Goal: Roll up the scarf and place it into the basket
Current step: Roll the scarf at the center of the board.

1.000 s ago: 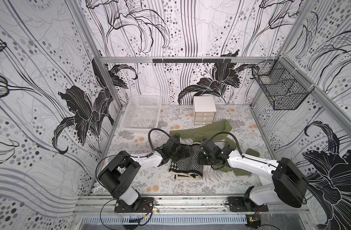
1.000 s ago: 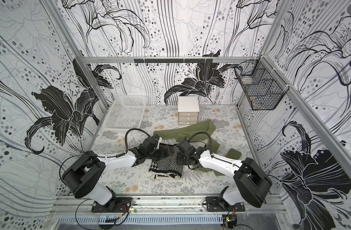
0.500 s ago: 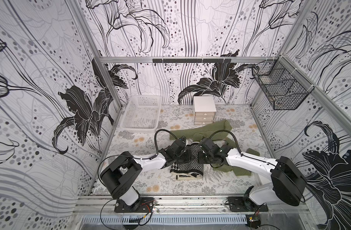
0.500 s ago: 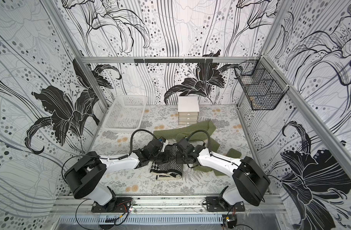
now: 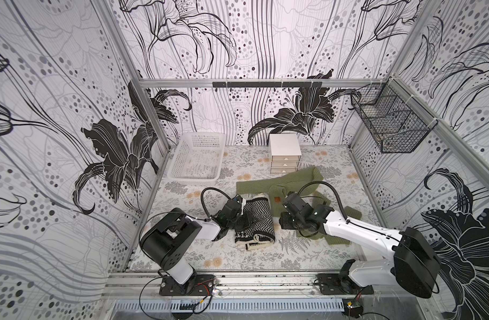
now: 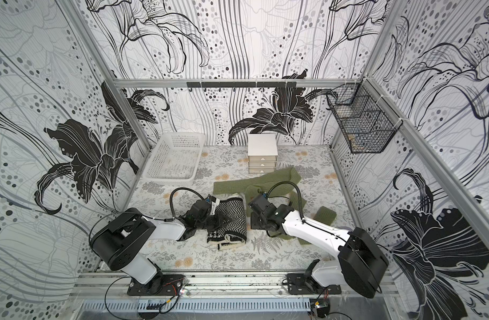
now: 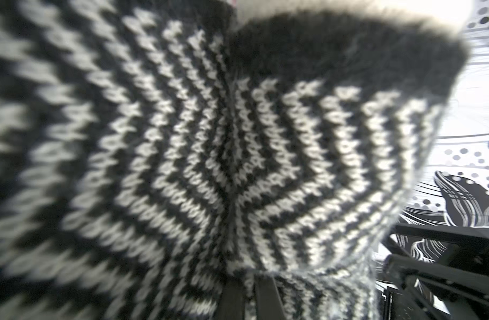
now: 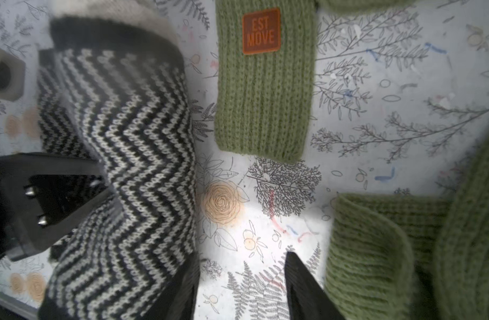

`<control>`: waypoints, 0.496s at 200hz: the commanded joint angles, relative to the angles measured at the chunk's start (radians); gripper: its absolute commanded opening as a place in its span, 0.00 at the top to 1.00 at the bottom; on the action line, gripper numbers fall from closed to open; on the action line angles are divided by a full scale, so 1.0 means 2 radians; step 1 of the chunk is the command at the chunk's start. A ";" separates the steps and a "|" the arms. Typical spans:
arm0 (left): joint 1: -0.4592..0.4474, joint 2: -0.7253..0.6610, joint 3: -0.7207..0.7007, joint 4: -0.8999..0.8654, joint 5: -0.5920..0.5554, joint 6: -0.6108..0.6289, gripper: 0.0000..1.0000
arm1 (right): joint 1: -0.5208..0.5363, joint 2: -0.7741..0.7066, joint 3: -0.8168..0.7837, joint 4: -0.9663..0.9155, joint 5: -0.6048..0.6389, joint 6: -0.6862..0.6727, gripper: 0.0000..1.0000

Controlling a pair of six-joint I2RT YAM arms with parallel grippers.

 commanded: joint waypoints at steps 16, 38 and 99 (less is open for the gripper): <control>0.002 0.037 -0.023 0.011 -0.001 -0.003 1.00 | -0.009 0.041 0.009 0.081 -0.067 -0.021 0.45; 0.002 0.035 -0.027 0.011 0.000 0.003 1.00 | -0.021 0.074 0.014 0.127 -0.112 -0.024 0.45; 0.002 0.037 -0.031 0.013 0.001 0.009 1.00 | -0.030 0.108 -0.015 0.269 -0.208 0.007 0.44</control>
